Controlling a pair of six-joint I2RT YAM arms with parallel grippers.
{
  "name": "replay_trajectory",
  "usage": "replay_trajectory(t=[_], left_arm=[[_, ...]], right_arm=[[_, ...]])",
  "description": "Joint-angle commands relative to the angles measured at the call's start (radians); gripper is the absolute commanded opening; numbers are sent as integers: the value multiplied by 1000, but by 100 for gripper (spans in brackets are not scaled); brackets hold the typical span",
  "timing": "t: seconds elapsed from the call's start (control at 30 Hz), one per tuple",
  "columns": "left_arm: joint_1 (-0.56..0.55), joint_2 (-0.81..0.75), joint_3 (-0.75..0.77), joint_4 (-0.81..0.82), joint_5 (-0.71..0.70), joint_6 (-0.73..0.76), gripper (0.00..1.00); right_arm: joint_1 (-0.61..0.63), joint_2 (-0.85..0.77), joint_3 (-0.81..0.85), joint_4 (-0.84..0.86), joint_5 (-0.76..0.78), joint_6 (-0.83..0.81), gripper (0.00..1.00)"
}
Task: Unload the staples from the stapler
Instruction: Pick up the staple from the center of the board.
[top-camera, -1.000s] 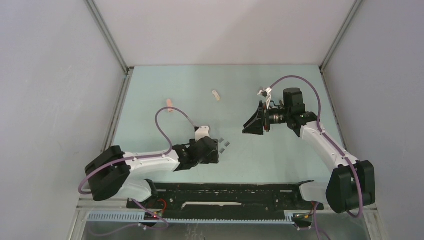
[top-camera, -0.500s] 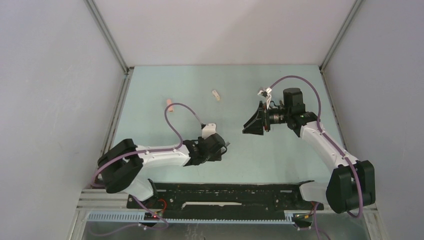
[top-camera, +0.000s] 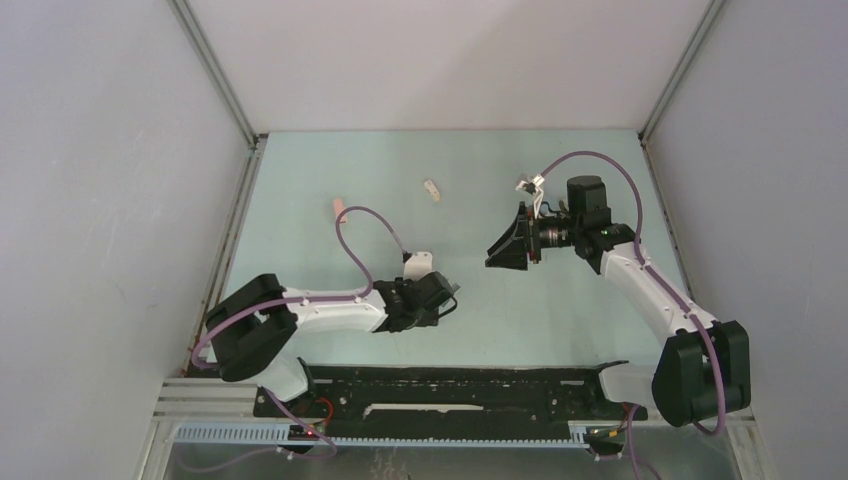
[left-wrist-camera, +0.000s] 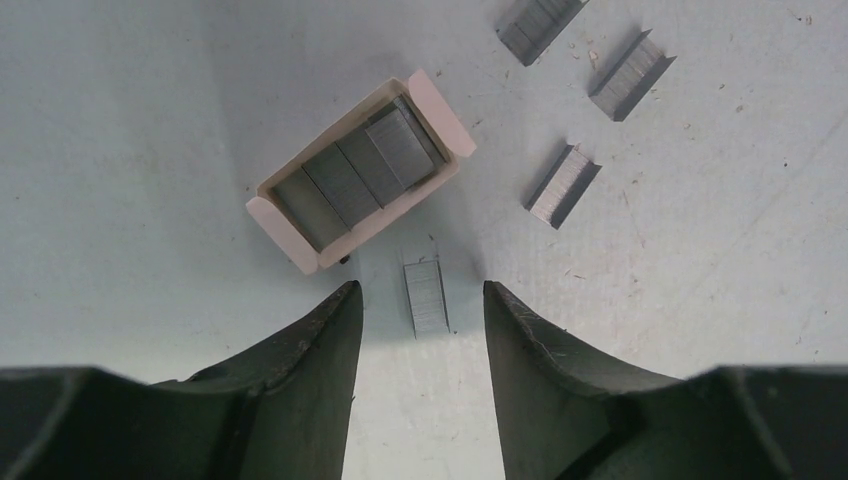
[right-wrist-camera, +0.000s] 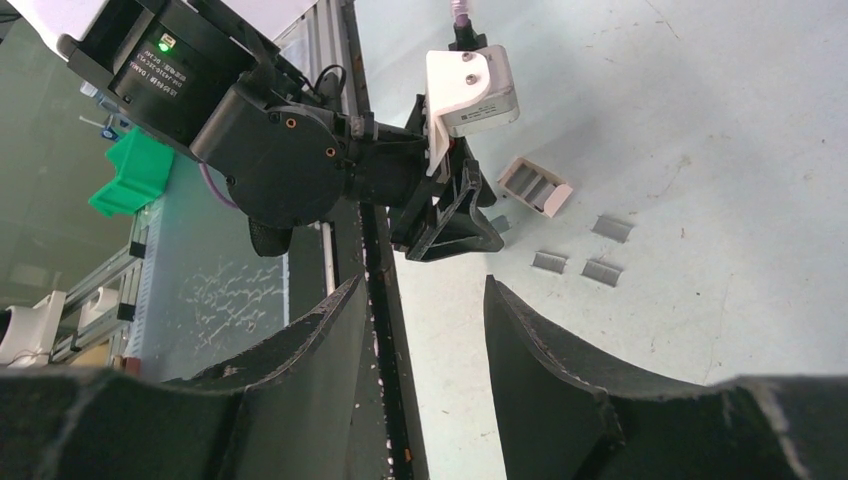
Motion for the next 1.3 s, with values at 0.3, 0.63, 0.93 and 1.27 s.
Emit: replay_trajectory(t=[0.3, 0.63, 0.93, 1.27], left_arm=[[-15, 3, 40, -27, -53, -45, 51], [-20, 33, 57, -30, -45, -58, 41], [-27, 55, 68, -42, -38, -61, 37], [-27, 81, 79, -53, -43, -52, 34]], right_arm=[[-7, -16, 37, -4, -21, -11, 56], [-5, -17, 37, -3, -24, -8, 56], [-6, -19, 36, -1, -26, -6, 56], [-9, -19, 37, -1, -27, -3, 56]])
